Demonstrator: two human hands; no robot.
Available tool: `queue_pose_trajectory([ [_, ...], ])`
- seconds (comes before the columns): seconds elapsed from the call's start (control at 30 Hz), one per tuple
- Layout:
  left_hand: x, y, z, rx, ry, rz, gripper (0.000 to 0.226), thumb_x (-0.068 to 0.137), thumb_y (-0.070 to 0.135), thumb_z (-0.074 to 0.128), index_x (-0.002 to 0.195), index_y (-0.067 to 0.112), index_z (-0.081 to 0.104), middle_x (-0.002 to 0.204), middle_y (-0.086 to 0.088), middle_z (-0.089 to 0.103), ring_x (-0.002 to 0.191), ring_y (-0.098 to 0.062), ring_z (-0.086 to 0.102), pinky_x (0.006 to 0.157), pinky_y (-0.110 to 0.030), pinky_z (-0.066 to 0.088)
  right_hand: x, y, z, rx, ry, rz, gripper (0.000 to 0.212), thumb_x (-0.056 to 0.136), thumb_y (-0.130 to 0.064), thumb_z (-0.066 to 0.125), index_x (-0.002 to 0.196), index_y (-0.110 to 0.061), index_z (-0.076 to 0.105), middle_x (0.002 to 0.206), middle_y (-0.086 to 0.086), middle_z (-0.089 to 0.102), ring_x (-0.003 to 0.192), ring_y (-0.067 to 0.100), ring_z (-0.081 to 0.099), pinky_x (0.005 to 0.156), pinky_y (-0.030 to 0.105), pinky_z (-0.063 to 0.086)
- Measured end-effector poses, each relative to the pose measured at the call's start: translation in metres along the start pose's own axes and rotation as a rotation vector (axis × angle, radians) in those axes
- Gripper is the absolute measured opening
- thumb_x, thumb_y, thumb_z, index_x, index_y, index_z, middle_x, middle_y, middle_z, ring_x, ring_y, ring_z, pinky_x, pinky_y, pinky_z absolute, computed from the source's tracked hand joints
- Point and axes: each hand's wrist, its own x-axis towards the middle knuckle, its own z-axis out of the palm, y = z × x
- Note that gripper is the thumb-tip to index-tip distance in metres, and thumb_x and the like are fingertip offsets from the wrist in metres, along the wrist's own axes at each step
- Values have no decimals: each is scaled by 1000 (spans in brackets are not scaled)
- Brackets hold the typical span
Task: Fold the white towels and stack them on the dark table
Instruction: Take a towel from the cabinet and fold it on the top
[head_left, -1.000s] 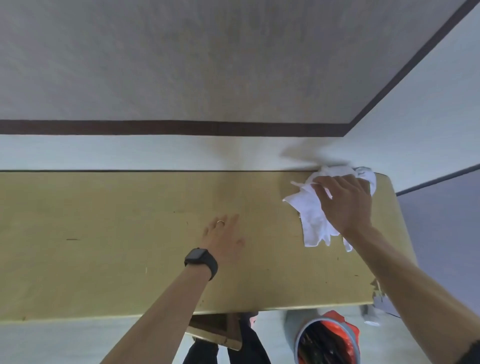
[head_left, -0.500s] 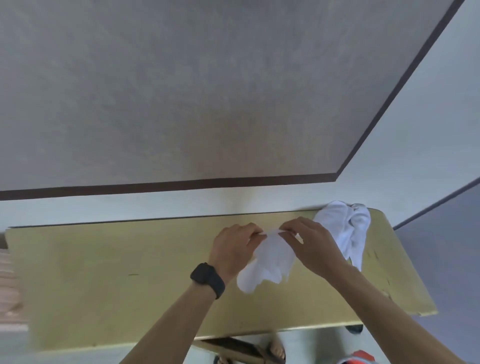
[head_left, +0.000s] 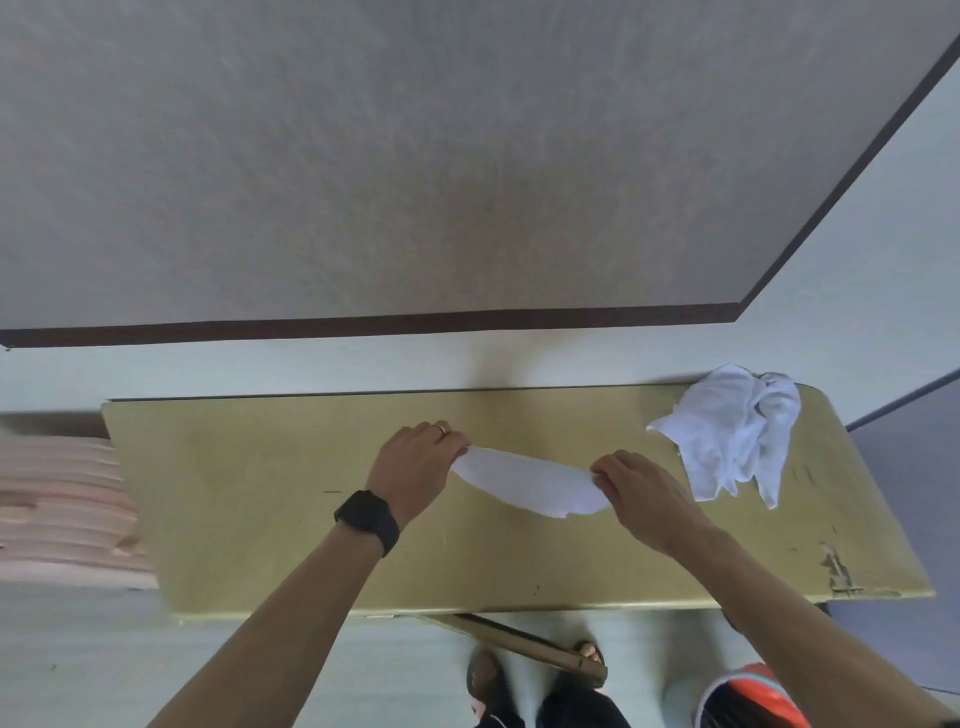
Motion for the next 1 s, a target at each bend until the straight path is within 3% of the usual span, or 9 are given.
queue_pose_trajectory([
  [0.13,24,-10,-4,-25,67,-48,31,68,3,85,95,14,75,84,-3,72,72,-24,67,62,-33,55,29,12,-19,-17,133,81,23,103,-27,44,108,-15,64,99,0,64,91,23,61,73,42,53],
  [0.27,59,-24,-10,-13,128,-79,34,68,-1,85,97,13,75,85,-4,72,73,-26,67,63,-34,54,57,10,-45,-38,302,77,17,101,-20,52,103,-10,66,93,4,65,87,27,59,69,41,51],
  [0.4,76,-33,-8,-13,160,-109,39,68,-6,83,101,13,75,88,-4,73,74,-27,66,64,-33,55,71,16,-53,-56,369,55,12,99,-14,56,102,-10,66,90,4,64,81,27,56,66,35,46],
  [0.57,59,-31,10,-30,172,-130,36,73,-4,80,103,16,75,87,-2,72,73,-26,65,63,-34,54,68,20,-36,-81,443,12,5,95,-14,63,96,-12,67,85,1,64,76,27,56,65,39,50],
  [0.7,25,-19,40,-48,123,-162,19,80,8,78,96,19,76,83,0,72,71,-26,65,62,-34,53,48,27,7,-103,363,25,10,98,-21,58,95,-18,67,86,-3,65,75,26,56,65,39,48],
  [0.83,-25,-5,79,-66,-23,-163,25,70,11,88,90,23,77,78,5,72,70,-21,66,60,-32,53,10,26,61,-121,204,97,2,92,-23,67,93,-21,69,86,-5,66,80,26,60,67,38,44],
  [1.0,-88,18,117,-96,-243,-175,35,56,15,94,82,30,76,71,11,70,69,-15,66,59,-28,53,-49,27,118,-101,-63,184,12,98,-28,57,99,-23,68,98,-6,67,93,25,61,76,38,45],
])
